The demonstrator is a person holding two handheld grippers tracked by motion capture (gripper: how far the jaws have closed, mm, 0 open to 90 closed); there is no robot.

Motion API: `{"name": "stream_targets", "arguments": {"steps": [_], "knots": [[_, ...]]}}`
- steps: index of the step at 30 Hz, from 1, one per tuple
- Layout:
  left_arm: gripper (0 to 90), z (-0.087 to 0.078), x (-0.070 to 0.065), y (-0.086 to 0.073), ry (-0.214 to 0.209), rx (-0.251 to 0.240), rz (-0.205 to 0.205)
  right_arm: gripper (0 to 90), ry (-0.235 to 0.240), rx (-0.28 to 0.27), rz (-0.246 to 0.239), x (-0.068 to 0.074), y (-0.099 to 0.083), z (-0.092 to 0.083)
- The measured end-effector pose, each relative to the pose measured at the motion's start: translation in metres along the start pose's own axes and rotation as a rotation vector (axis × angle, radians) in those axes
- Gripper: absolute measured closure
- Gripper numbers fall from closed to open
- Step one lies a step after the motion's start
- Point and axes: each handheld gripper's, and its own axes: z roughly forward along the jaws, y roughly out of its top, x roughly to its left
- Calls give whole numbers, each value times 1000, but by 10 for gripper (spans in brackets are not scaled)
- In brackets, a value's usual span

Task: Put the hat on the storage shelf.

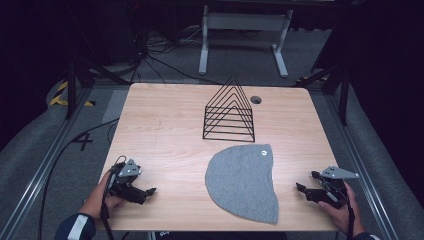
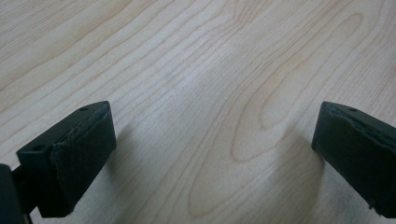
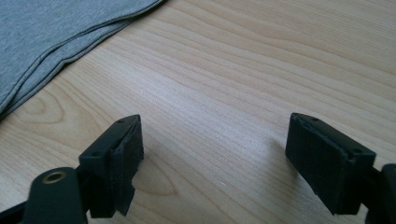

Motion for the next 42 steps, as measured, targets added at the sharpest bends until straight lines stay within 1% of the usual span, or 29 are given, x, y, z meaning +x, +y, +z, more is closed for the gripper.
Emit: {"name": "stream_targets", "arguments": {"steps": [1,5,6,8,10,11,12,13,14,15,16,17,18,19,20,22,24,27,28,29,30,32,34,35,37,38,40,41,42], "knots": [[0,2,0,1,5,-7,-5,194,0,1,-1,0,0,0],[0,5,-4,9,22,32,-22,192,0,3,0,0,1,0],[0,6,-6,10,25,24,-17,191,-1,3,0,0,1,1],[6,7,-10,11,7,24,5,188,-2,8,2,0,2,1],[16,7,-12,13,-3,38,16,186,-2,6,1,0,2,2],[41,7,-12,13,-3,38,16,186,-2,6,1,0,2,2],[82,6,-14,15,-17,28,38,194,-2,18,-9,0,4,2],[105,5,-15,16,-37,39,59,211,12,28,-21,-1,5,2],[130,6,-16,17,-53,28,73,232,21,54,-31,-3,8,1],[151,6,-16,18,-66,32,94,254,15,78,-32,-4,11,0],[159,7,-16,19,-77,31,102,318,7,97,-44,-5,14,0],[178,8,-15,22,-86,22,98,368,11,97,-54,-5,16,-1],[229,8,-14,23,-99,16,93,377,11,90,-92,-4,17,0],[262,9,-14,27,-105,5,102,377,10,87,-103,-3,18,1],[275,10,-15,31,-100,-23,101,395,23,85,-102,-3,21,4],[316,11,-20,42,-116,-61,105,450,64,55,-110,-2,28,5],[324,14,-29,52,-124,-73,127,511,80,13,-124,1,41,6],[334,23,-47,70,-169,-90,173,568,92,-11,-147,5,57,8],[342,26,-52,75,-176,-89,187,587,110,-22,-156,8,65,10],[342,26,-52,75,-176,-89,187,587,110,-22,-156,8,65,10],[342,32,-62,85,-205,-95,208,599,123,-26,-162,10,71,12],[364,40,-78,99,-227,-91,251,642,124,-39,-207,18,87,20],[372,49,-95,112,-272,-89,288,671,124,-22,-240,24,98,31],[380,54,-103,118,-275,-91,311,685,128,-21,-239,25,101,35],[388,66,-124,130,-318,-95,360,706,145,-10,-238,28,108,48],[398,71,-133,134,-319,-90,369,724,145,-2,-241,30,111,55],[402,80,-145,141,-334,-87,407,740,152,10,-243,32,114,64],[415,86,-154,144,-335,-80,422,752,151,14,-250,33,115,69],[419,90,-160,148,-317,-86,457,757,152,27,-252,34,116,75]]}}
